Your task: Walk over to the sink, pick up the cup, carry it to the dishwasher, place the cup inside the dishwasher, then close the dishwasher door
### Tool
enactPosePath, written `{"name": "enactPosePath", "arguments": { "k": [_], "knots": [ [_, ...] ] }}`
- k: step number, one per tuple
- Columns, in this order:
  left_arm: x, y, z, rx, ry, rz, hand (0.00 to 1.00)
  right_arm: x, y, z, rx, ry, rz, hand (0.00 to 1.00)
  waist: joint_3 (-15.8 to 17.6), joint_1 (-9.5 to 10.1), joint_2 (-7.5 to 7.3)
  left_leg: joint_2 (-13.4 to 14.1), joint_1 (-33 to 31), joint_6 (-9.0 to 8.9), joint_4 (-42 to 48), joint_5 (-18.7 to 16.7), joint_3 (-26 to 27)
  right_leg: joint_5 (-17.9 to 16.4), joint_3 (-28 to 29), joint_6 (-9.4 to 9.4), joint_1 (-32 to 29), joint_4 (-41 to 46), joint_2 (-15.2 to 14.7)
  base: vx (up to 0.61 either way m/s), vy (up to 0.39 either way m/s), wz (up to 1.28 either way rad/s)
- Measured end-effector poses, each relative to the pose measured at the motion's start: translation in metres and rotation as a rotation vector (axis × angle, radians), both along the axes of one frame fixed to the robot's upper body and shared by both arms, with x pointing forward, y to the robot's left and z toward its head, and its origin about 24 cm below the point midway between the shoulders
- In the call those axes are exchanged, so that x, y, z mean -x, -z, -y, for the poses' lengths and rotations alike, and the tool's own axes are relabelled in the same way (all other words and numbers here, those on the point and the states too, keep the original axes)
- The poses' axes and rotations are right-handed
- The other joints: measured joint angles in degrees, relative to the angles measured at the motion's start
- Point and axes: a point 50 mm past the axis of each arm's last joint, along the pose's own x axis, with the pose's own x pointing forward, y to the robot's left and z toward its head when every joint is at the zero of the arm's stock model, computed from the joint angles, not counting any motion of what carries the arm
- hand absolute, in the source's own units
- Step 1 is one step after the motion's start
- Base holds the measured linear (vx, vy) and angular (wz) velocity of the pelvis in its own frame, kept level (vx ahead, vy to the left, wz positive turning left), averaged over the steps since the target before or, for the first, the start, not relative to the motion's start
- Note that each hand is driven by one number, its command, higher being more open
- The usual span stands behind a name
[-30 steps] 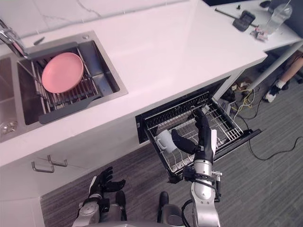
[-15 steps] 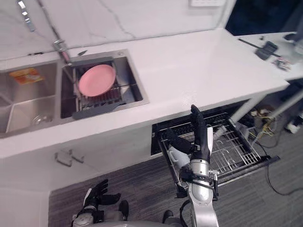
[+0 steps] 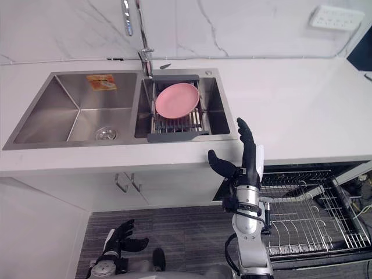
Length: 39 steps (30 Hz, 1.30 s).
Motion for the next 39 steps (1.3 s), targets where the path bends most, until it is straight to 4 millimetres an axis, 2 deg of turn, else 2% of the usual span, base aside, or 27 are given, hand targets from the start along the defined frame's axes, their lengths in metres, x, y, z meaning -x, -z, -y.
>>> {"name": "enactPosePath", "arguments": {
  "k": [1, 3, 5, 6, 7, 8, 9, 10, 12, 14, 16, 18, 19, 21, 26, 31, 32, 39],
  "knots": [
    [0.001, 0.001, -0.001, -0.002, -0.004, -0.007, 0.9, 0.0, 0.0, 0.0, 0.008, 0.002, 0.001, 0.9, 0.0, -0.28, -0.04, 0.6, 0.3, 0.23, -0.1, 0.0, -1.3, -2.3, 2.4, -0.11, -2.3, 0.2, 3.4, 0.17, 0.002, 0.54],
    [0.002, 0.001, -0.001, -0.002, -0.003, -0.011, 0.9, 0.0, -0.001, 0.0, 0.008, 0.002, 0.003, 0.9, 0.0, -0.42, 0.0, 1.0, 1.4, 0.04, -0.6, -0.2, -2.8, -3.3, 3.1, -0.64, -5.6, -1.6, 7.0, 0.2, -0.042, 0.54],
    [0.003, 0.002, 0.0, 0.001, -0.003, -0.017, 0.9, 0.0, -0.003, 0.0, 0.009, 0.002, 0.011, 0.9, 0.0, -0.66, -0.07, 0.6, 2.1, -1.12, 0.0, -0.7, -4.3, -2.7, 3.2, -0.59, -7.3, -6.8, 9.0, 0.18, -0.072, 0.51],
    [0.003, 0.002, -0.001, 0.0, -0.001, -0.02, 0.9, 0.001, -0.005, 0.001, 0.01, 0.002, 0.023, 0.9, -0.4, -0.82, -0.68, -0.2, 2.0, -1.58, 1.1, -1.8, -4.9, 0.0, 3.9, -0.83, -7.3, -11.9, 9.2, 0.18, -0.083, 0.51],
    [0.002, 0.003, -0.001, -0.002, -0.002, -0.027, 0.9, 0.002, -0.01, 0.003, 0.02, 0.008, 0.043, 0.9, -0.3, -1.11, -0.71, -0.7, 1.8, -2.21, 3.6, -3.8, -6.1, 4.7, 4.2, -0.8, -6.5, -13.7, 9.2, 0.3, -0.125, 0.51],
    [0.003, 0.005, 0.006, 0.019, -0.005, -0.036, 0.9, 0.003, -0.014, 0.008, 0.039, 0.019, 0.057, 0.9, -0.4, -0.89, 1.84, 1.2, 1.0, -2.92, 6.5, -6.0, -5.6, 4.7, 3.1, -1.11, -4.5, -16.1, 10.8, 0.26, -0.108, 0.33],
    [0.004, 0.006, 0.009, 0.028, -0.008, -0.037, 0.9, 0.004, -0.017, 0.01, 0.047, 0.022, 0.066, 0.9, -0.4, -0.66, 2.72, 2.1, 0.6, -3.26, 7.6, -6.9, -5.6, 4.9, 2.8, -1.44, -3.9, -17.2, 11.6, 0.31, -0.117, 0.07],
    [0.004, 0.006, 0.011, 0.033, -0.009, -0.038, 0.9, 0.007, -0.021, 0.013, 0.057, 0.031, 0.082, 0.9, -0.3, -0.75, 4.25, 4.0, 0.4, -4.19, 9.2, -8.3, -5.3, 5.3, 2.0, -2.07, -2.1, -19.3, 13.4, 0.25, -0.108, 0.0],
    [0.004, 0.006, 0.01, 0.033, -0.013, -0.037, 0.9, 0.013, -0.02, 0.016, 0.057, 0.047, 0.076, 0.9, -0.2, -0.74, 4.03, 5.7, 0.3, -4.83, 11.0, -8.8, -3.4, 5.7, 1.6, -2.75, -0.1, -21.5, 14.8, 0.25, -0.126, 0.01],
    [0.002, 0.005, 0.011, 0.038, -0.021, -0.028, 0.9, 0.019, -0.021, 0.014, 0.062, 0.041, 0.073, 0.9, 0.3, -0.6, 3.14, 7.5, -0.5, -5.12, 17.3, -9.4, -1.2, 6.6, 1.9, -3.73, 3.9, -25.3, 16.2, 0.18, -0.096, -0.14],
    [0.0, 0.004, 0.011, 0.035, -0.006, -0.02, 0.9, 0.019, -0.024, 0.01, 0.079, 0.022, 0.086, 0.9, 0.5, -0.55, 2.91, 7.9, -2.4, -5.3, 22.4, -10.6, -0.5, 6.8, 2.9, -4.01, 5.4, -26.7, 16.2, 0.14, -0.016, -0.33],
    [-0.004, 0.003, 0.012, 0.039, 0.001, 0.0, 0.9, 0.017, -0.025, 0.008, 0.095, 0.01, 0.093, 0.9, 0.5, 0.56, 3.02, 7.5, -3.8, -4.75, 19.7, -11.7, -1.2, 6.9, 5.0, -3.96, 5.6, -26.7, 16.2, 0.1, 0.053, -0.48],
    [-0.004, 0.003, 0.014, 0.043, -0.001, 0.0, 0.9, 0.016, -0.024, 0.009, 0.111, 0.0, 0.084, 0.9, 0.4, 0.78, 3.49, 7.2, -4.1, -4.52, 14.3, -7.3, -2.4, 6.8, 5.5, -3.62, 5.6, -26.7, 16.5, 0.08, 0.11, -0.3],
    [-0.005, 0.002, 0.011, 0.047, -0.015, -0.002, 0.9, 0.015, -0.02, 0.006, 0.127, -0.028, 0.064, 0.9, 0.8, 1.5, 2.76, 6.3, -3.1, -4.59, 12.3, -5.2, -2.2, 7.1, 7.2, -2.63, 5.7, -27.3, 15.9, 0.09, 0.138, -0.27],
    [-0.005, 0.003, 0.011, 0.048, -0.019, -0.014, 0.9, 0.011, -0.02, -0.004, 0.195, -0.1, 0.057, 0.9, 1.0, 1.62, 2.66, 4.9, -1.4, -3.87, 10.5, -4.8, -0.7, 8.2, 8.4, -1.07, 7.6, -30.6, 14.6, 0.02, 0.072, -0.11],
    [-0.004, 0.004, 0.01, 0.049, -0.025, -0.018, 0.9, 0.008, -0.006, -0.004, 0.218, -0.122, -0.008, 0.9, 1.0, 1.61, 2.68, 4.6, 0.4, -3.81, 6.8, -3.1, -0.4, 8.8, 8.5, -1.16, 8.3, -32.1, 14.5, 0.0, -0.001, -0.01],
    [0.001, 0.006, 0.013, 0.056, -0.028, -0.035, 0.9, 0.008, 0.007, -0.003, 0.265, -0.145, -0.071, 0.9, -0.4, 1.63, 3.43, 4.2, 1.8, -3.79, 1.5, -0.3, -0.9, 12.0, 8.3, -1.29, 9.3, -36.7, 14.9, 0.0, 0.0, 0.0],
    [0.001, 0.007, 0.013, 0.057, -0.031, -0.039, 0.9, 0.008, 0.009, -0.002, 0.261, -0.142, -0.079, 0.9, -0.4, 1.61, 3.42, 4.2, 2.5, -3.81, 0.5, 0.0, -0.7, 12.0, 8.4, -1.29, 9.5, -36.8, 14.8, 0.0, 0.0, 0.0]
  ]
}}
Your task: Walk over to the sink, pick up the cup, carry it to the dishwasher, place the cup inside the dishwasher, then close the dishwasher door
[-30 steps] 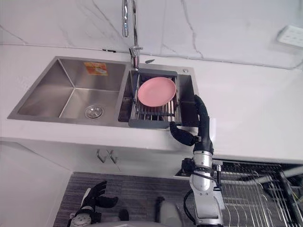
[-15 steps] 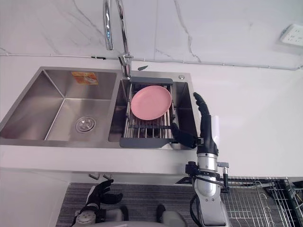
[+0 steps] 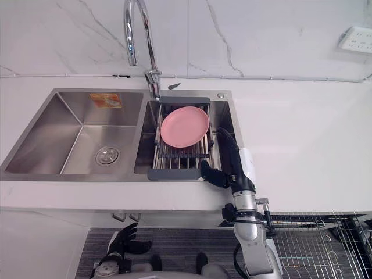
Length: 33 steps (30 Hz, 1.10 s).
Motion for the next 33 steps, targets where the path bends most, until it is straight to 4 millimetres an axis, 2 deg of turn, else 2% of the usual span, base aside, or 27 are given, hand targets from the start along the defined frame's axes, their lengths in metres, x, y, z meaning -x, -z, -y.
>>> {"name": "enactPosePath", "arguments": {
  "k": [6, 13, 20, 28, 33],
  "knots": [
    [0.006, 0.003, 0.0, 0.011, -0.022, -0.027, 0.9, 0.001, 0.01, 0.008, -0.035, 0.085, -0.052, 0.9, -1.6, 0.12, -0.17, -0.2, 2.4, 0.09, -3.2, 1.3, -0.4, 0.0, -0.8, 0.09, 1.3, -0.4, -0.2, 0.01, 0.0, 0.05],
    [0.009, 0.004, -0.001, 0.026, -0.051, -0.031, 0.9, 0.002, 0.011, 0.027, -0.043, 0.219, -0.056, 0.9, -1.9, 0.47, -0.41, -1.0, 3.1, 0.48, -3.7, 1.7, -2.0, -0.3, -2.3, 0.55, 2.7, -0.6, -0.9, -0.03, 0.003, 0.13],
    [0.012, 0.005, -0.002, 0.026, -0.054, -0.039, 0.9, -0.001, 0.006, 0.034, 0.009, 0.213, -0.041, 0.9, -2.9, 0.46, -0.5, -1.1, 3.1, 0.41, -5.4, 2.7, -2.8, -0.3, -3.1, 0.57, 2.5, -1.0, -1.0, -0.02, -0.012, 0.06],
    [0.012, 0.005, -0.001, 0.029, -0.05, -0.037, 0.9, -0.022, -0.018, 0.041, 0.129, 0.153, 0.04, 0.9, -2.9, 0.48, -0.49, -1.2, 2.6, 0.45, -5.8, 2.8, -3.0, -0.4, -3.5, 0.61, 1.9, -1.0, -1.0, 0.0, 0.0, 0.0],
    [0.011, 0.005, -0.001, 0.033, -0.046, -0.036, 0.9, -0.033, -0.02, 0.036, 0.182, 0.099, 0.04, 0.9, -2.9, 0.59, -0.51, -1.2, 2.5, 0.48, -6.0, 2.9, -3.3, -0.5, -3.8, 0.74, 1.9, -1.0, -1.0, 0.02, -0.007, 0.04]
  ]
}}
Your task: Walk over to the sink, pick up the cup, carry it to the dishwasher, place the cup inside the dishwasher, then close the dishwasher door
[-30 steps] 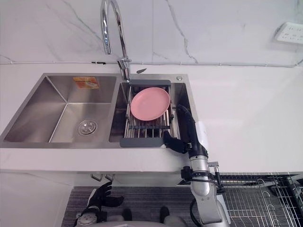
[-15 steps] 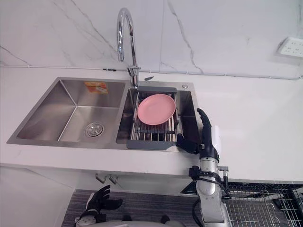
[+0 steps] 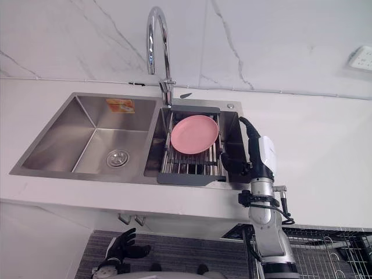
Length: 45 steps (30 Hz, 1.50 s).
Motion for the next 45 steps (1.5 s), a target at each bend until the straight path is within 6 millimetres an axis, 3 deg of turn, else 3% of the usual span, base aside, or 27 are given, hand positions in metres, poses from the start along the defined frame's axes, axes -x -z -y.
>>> {"name": "enactPosePath", "arguments": {
  "k": [8, 16, 26, 45],
  "knots": [
    [-0.002, -0.001, 0.0, 0.005, 0.013, 0.008, 0.9, -0.017, 0.0, -0.01, 0.135, -0.097, -0.039, 0.9, 0.2, 0.18, -0.26, -0.3, -0.3, 0.12, -0.2, 0.1, -1.1, -0.3, -0.9, 0.46, 0.0, 0.2, -0.3, 0.0, -0.005, 0.07],
    [-0.006, -0.004, -0.001, -0.001, 0.025, 0.034, 0.9, -0.03, 0.007, -0.015, 0.389, -0.185, -0.096, 0.9, 0.7, 0.82, -1.13, -0.9, -0.7, 0.45, -0.2, 0.3, -1.9, -0.7, -1.4, 0.87, -0.4, 0.9, -0.9, -0.02, -0.002, 0.05],
    [-0.006, -0.005, -0.002, 0.005, 0.015, 0.041, 0.9, -0.04, 0.009, -0.013, 0.545, -0.191, -0.112, 0.9, 1.0, 1.12, -1.2, -1.9, -1.3, 1.11, -0.4, 0.7, -2.6, -0.9, -2.1, 1.26, -1.2, 1.7, -2.0, -0.02, 0.004, 0.04],
    [-0.015, -0.01, -0.001, 0.008, 0.016, 0.088, 0.9, -0.069, -0.013, -0.014, 0.601, -0.129, -0.065, 0.9, 4.6, 1.11, -1.14, -2.4, -3.4, 1.63, -0.3, 1.6, -2.9, -0.9, -2.3, 1.31, -3.3, 2.1, -2.4, -0.03, -0.008, 0.0]
  ]
}}
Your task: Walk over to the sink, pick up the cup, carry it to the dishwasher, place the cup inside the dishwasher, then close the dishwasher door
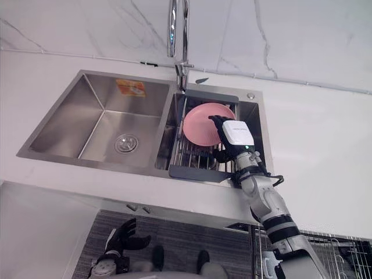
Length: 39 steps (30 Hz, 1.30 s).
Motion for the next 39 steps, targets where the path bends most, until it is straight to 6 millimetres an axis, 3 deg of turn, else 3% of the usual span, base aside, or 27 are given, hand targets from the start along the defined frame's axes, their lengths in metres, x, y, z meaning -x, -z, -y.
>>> {"name": "enactPosePath", "arguments": {
  "k": [1, 9, 16, 23, 30, 39],
  "knots": [
    [-0.001, 0.0, 0.0, 0.005, -0.009, 0.005, 0.9, -0.003, -0.001, 0.0, 0.001, 0.006, 0.0, 0.3, 0.5, -0.02, -0.03, 0.0, 0.0, -0.03, 0.0, 0.1, 0.0, 0.0, 0.0, 0.0, 0.0, 0.1, 0.0, -0.08, -0.008, 0.02],
    [-0.006, -0.003, 0.0, 0.0, 0.01, 0.022, 0.9, -0.016, -0.013, 0.002, 0.003, 0.026, 0.028, 0.3, 1.7, 0.03, 0.23, 0.1, -1.6, -0.49, -0.3, 1.1, -0.1, 0.7, -0.1, 0.26, -1.8, 0.2, -0.1, -0.07, -0.004, 0.0],
    [-0.01, -0.004, 0.0, 0.007, -0.001, 0.037, 0.9, -0.019, -0.029, -0.001, -0.018, 0.01, 0.155, 0.3, 3.0, 0.29, 0.37, 0.3, -2.1, -0.64, -1.1, 2.1, -0.3, 1.1, -0.3, 0.22, -2.5, 0.0, 0.1, -0.02, -0.006, 0.02],
    [-0.01, -0.004, -0.001, 0.014, -0.013, 0.038, 0.9, -0.019, -0.032, 0.001, -0.06, 0.009, 0.162, 0.3, 3.2, 0.21, 0.39, 0.4, -2.1, -0.27, -1.2, 2.5, -0.4, 1.5, -0.4, -0.24, -2.5, -0.1, 0.3, 0.01, -0.005, 0.01],
    [-0.01, -0.004, -0.001, 0.014, -0.014, 0.038, 0.9, -0.011, -0.031, 0.006, -0.101, 0.026, 0.172, 0.3, 3.2, 0.39, 0.37, 0.5, -1.4, -0.27, -1.9, 2.5, -0.6, 1.5, -0.4, -0.23, -1.9, -0.1, 0.3, 0.01, -0.003, 0.02],
    [-0.009, -0.004, -0.002, 0.011, -0.014, 0.033, 0.9, 0.018, -0.034, 0.001, -0.209, -0.009, 0.213, 0.3, 3.1, 0.08, 0.26, 0.5, 0.8, -0.36, -2.1, 2.5, -0.2, 1.4, 0.0, -0.08, 0.0, -0.1, 0.3, 0.03, -0.006, -0.02]
  ]
}}
